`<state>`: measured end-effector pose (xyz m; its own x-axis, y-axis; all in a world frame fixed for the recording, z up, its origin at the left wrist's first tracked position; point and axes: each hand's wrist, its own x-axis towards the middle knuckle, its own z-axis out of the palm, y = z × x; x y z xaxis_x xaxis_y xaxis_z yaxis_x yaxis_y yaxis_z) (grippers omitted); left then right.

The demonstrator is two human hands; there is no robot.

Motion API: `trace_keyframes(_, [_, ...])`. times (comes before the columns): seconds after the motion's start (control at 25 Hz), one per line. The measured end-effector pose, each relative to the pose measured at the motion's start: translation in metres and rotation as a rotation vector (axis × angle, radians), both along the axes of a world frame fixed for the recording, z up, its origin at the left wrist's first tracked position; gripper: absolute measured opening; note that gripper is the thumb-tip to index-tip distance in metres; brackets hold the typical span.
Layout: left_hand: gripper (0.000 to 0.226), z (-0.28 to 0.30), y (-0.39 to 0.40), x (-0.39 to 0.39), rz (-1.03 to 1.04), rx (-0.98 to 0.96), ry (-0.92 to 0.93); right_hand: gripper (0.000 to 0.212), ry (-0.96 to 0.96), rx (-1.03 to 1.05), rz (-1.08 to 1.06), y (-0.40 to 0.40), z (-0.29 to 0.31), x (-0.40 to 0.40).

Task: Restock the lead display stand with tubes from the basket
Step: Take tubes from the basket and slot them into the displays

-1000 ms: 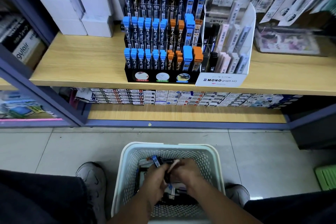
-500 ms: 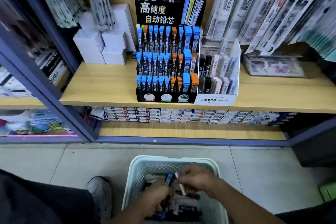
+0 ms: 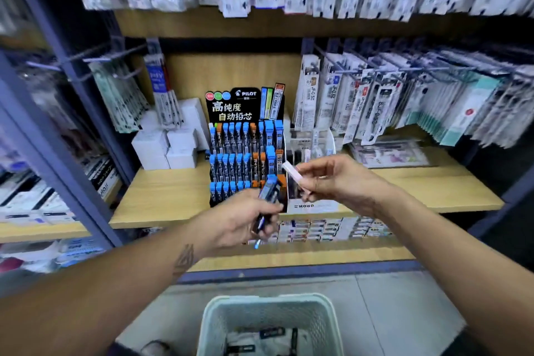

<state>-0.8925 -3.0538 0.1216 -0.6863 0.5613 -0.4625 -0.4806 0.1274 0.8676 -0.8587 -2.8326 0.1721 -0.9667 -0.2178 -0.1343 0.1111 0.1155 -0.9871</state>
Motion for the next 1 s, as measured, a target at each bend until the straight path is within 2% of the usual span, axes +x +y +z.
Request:
trace_keyframes(0.16, [0.012, 0.067, -0.002, -0.024, 0.252, 0.123, 0.203, 0.030, 0.179, 0.061, -0.031, 0.010, 0.036, -0.012])
trace_keyframes(0.32, [0.014, 0.088, 0.008, -0.026, 0.224, 0.179, 0.367, 0.024, 0.259, 0.126, -0.013, 0.011, 0.048, -0.029])
trace_keyframes(0.48, [0.014, 0.079, 0.018, -0.033, 0.215, 0.166, 0.439, 0.024, 0.289, 0.158, -0.017, 0.011, 0.039, -0.041])
trace_keyframes(0.6, [0.011, 0.075, 0.025, -0.039, 0.223, 0.120, 0.485, 0.022, 0.296, 0.166, -0.042, 0.008, 0.033, -0.044])
trace_keyframes(0.72, [0.003, 0.077, 0.033, -0.041, 0.137, 0.049, 0.560, 0.018, 0.349, 0.242, -0.082, 0.005, 0.035, -0.048])
trace_keyframes(0.8, [0.003, 0.077, 0.038, -0.044, 0.137, 0.024, 0.571, 0.023, 0.320, 0.211, -0.074, 0.004, 0.036, -0.053])
trace_keyframes(0.92, [0.002, 0.073, 0.043, -0.050, 0.187, 0.031, 0.553, 0.039, 0.156, 0.121, -0.041, 0.010, 0.037, -0.055])
trace_keyframes(1.0, [0.003, 0.071, 0.046, -0.054, 0.220, 0.046, 0.530, 0.037, 0.151, 0.091, -0.118, 0.016, 0.040, -0.056])
